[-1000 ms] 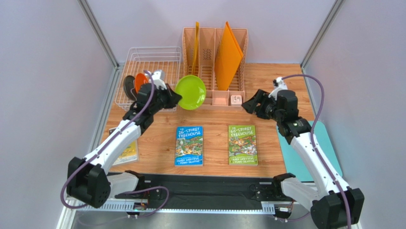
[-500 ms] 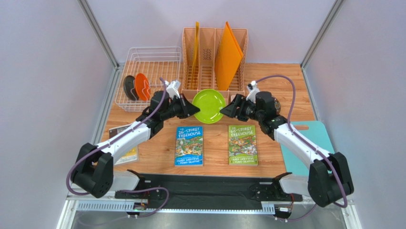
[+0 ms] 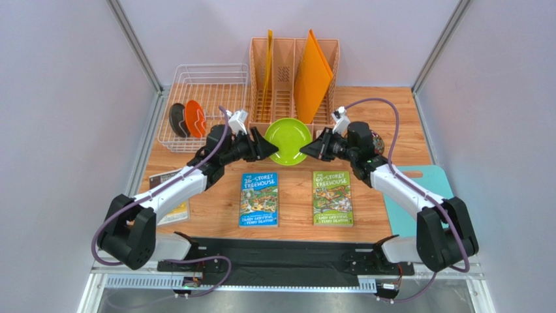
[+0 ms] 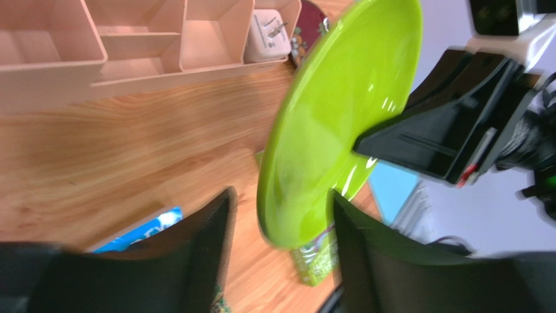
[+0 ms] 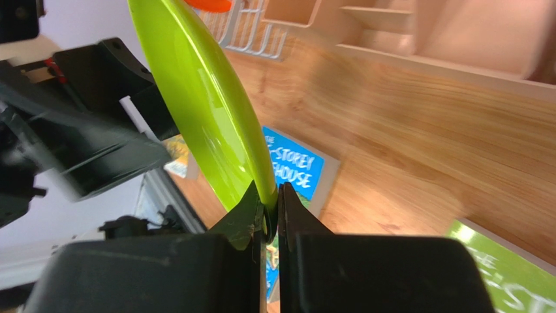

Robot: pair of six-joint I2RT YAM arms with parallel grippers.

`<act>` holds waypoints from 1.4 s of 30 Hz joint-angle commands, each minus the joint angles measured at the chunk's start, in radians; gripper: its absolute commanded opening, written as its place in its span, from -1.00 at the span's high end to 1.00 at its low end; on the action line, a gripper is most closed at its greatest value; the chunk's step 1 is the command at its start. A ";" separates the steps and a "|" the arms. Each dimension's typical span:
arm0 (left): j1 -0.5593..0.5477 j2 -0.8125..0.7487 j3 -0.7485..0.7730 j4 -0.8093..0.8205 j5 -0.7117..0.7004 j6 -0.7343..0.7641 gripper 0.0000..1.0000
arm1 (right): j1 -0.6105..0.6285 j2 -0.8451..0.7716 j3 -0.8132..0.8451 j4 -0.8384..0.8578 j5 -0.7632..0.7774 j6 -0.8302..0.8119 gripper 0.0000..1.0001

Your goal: Unload the plates from the dish rack

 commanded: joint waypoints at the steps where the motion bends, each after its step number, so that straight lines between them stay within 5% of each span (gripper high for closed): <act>1: -0.012 -0.074 0.034 -0.058 -0.101 0.087 -0.97 | -0.054 -0.133 0.046 -0.128 0.199 -0.100 1.00; 9: -0.010 -0.206 0.132 -0.327 -0.576 0.369 -0.99 | -0.347 -0.324 0.029 -0.365 0.413 -0.129 1.00; 13: -0.009 -0.231 0.163 -0.342 -0.881 0.489 -0.99 | -0.442 -0.282 0.057 -0.416 0.462 -0.134 1.00; 17: 0.013 -0.200 0.204 -0.364 -0.972 0.546 -0.99 | -0.506 -0.210 0.084 -0.428 0.525 -0.152 1.00; 30: 0.226 -0.056 0.204 -0.332 -0.729 0.489 -0.99 | -0.606 0.251 0.276 -0.406 0.200 -0.145 1.00; 42: 0.230 0.030 0.224 -0.321 -0.683 0.492 -0.99 | -0.611 0.344 0.275 -0.386 0.165 -0.093 0.88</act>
